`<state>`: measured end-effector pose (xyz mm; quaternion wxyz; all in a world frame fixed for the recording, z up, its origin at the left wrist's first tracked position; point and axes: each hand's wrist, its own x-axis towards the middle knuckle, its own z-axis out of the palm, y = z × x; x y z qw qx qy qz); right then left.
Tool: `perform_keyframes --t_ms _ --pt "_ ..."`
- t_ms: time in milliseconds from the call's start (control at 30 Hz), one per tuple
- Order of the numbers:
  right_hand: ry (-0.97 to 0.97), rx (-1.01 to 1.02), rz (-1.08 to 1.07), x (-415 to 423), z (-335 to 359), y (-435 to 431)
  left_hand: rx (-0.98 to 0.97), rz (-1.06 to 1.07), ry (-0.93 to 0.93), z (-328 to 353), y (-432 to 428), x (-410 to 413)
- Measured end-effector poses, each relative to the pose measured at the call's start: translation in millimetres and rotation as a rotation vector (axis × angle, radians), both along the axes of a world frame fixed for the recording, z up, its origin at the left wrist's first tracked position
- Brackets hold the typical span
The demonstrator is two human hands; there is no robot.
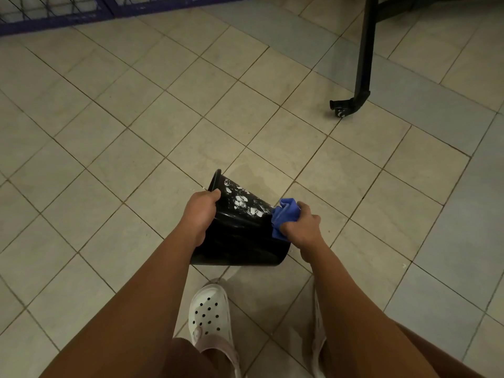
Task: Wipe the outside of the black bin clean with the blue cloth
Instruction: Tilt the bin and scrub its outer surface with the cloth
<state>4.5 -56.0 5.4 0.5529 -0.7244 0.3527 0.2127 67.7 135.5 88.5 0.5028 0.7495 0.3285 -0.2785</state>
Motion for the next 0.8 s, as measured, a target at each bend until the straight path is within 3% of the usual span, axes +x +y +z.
perform_keyframes --t_ms 133,267,400,567,800 --pt "-0.242 -0.271 0.205 -11 -7 -6 0.005 0.027 -0.003 -1 4 -1" --pt "-0.385 -0.388 0.335 -31 -21 -6 -0.003 0.065 0.002 -2 5 0" --pt "-0.347 -0.529 0.501 -51 -34 -1 0.008 0.061 -0.014 0 4 -1" --pt "-0.546 -0.463 0.392 -45 -34 2 0.02 0.055 -0.04 0 6 0" --pt "-0.457 -0.725 0.318 -58 -33 27 -0.005 0.038 -0.048 1 5 -2"
